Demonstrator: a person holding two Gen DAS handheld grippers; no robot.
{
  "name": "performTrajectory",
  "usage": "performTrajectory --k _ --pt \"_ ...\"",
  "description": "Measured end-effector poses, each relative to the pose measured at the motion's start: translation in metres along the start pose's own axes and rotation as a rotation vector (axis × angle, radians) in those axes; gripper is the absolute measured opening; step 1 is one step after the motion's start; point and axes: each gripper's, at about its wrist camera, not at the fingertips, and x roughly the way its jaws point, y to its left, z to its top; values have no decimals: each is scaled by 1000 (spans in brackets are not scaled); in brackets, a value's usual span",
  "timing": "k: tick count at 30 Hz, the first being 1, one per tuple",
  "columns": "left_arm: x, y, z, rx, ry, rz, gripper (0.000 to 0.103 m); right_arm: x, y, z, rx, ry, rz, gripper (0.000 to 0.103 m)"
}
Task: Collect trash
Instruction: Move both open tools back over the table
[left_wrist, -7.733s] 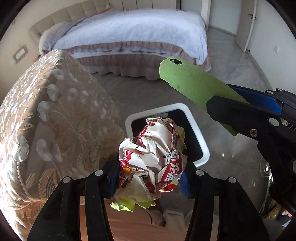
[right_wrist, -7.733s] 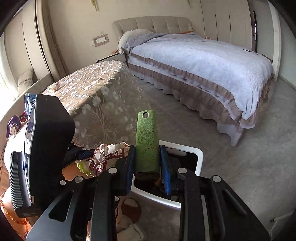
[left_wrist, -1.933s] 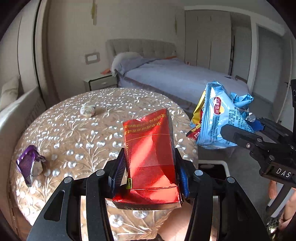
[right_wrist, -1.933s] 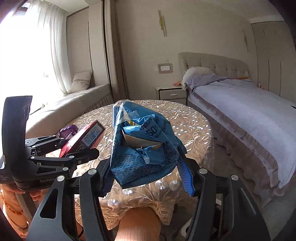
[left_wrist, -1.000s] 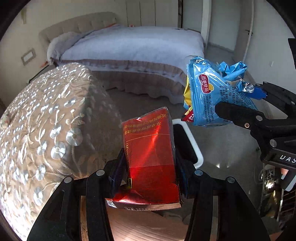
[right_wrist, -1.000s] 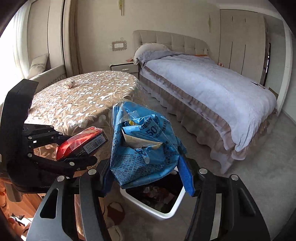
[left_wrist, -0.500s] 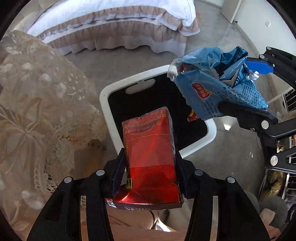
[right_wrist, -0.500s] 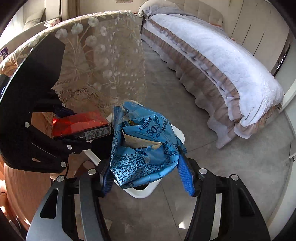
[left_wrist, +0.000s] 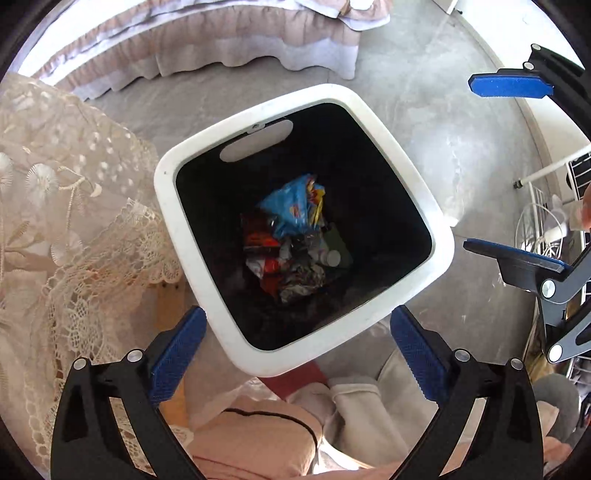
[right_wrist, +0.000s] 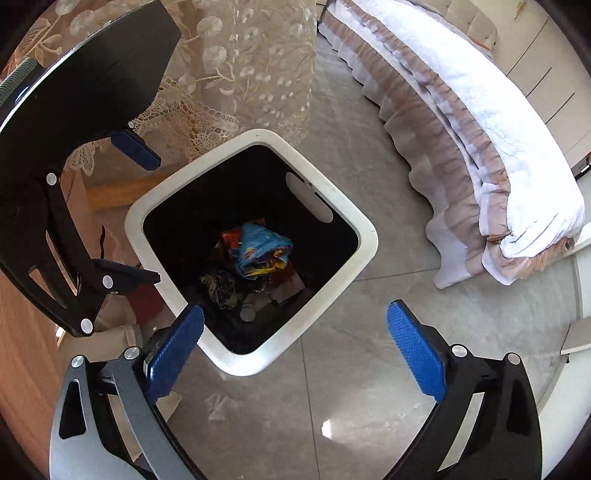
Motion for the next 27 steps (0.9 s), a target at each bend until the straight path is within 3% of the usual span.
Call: performTrajectory --k 5,15,22,27 --pt "-13 0 -3 -22 -34 -19 98 4 -3 4 1 -21 -3 99" --pt "-57 -1 -12 -53 -152 13 98 -38 1 13 -1 -128 -26 99" --pt "-102 -5 -25 -74 -257 65 98 -70 4 20 9 -203 -77 99" --pt "-150 -3 -46 -151 -376 170 98 -97 6 28 67 -268 -127 99"
